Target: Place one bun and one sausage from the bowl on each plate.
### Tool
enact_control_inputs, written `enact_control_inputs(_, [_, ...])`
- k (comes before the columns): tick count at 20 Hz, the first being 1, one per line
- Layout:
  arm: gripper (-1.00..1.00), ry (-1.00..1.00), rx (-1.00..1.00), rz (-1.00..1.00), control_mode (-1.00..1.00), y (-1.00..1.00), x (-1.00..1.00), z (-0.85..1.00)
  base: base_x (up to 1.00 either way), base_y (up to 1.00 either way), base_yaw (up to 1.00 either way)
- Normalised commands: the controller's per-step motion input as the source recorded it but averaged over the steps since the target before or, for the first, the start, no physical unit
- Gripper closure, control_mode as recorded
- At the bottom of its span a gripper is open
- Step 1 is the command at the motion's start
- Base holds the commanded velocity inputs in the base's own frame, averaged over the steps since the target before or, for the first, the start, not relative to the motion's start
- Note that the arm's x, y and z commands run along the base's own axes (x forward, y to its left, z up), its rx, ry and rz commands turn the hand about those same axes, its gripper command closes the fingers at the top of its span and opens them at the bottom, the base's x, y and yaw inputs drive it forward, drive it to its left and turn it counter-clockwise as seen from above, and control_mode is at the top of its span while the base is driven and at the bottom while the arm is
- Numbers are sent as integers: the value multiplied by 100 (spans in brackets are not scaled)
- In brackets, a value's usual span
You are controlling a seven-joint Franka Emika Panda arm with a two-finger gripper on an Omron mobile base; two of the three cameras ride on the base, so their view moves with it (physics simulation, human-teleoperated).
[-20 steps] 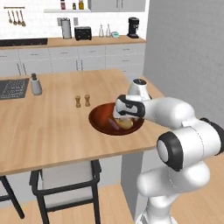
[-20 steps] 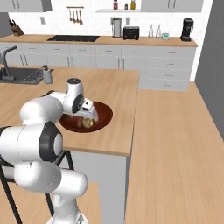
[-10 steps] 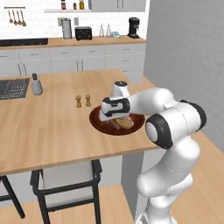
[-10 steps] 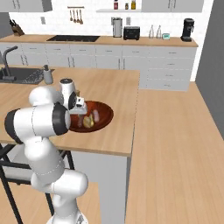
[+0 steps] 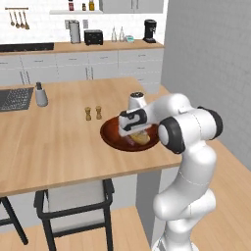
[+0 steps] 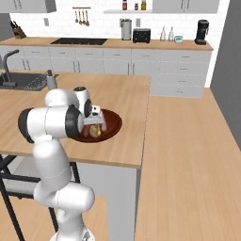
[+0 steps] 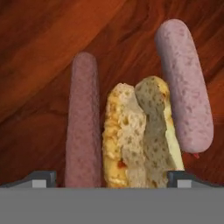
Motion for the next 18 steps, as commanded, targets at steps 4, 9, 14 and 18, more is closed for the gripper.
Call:
enact_control_inputs(4, [-100, 3, -5, 1, -100, -52, 37, -5, 0, 0, 0])
enact_control_inputs(9, [-100, 12, -22, 5, -100, 6, -4, -34, 0, 0, 0])
enact_control_inputs(14, [-100, 0, 0, 1, -100, 6, -2, 6, 0, 0, 0])
enact_control_inputs(18, [-100, 0, -7, 0, -100, -31, 0, -36, 0, 0, 0])
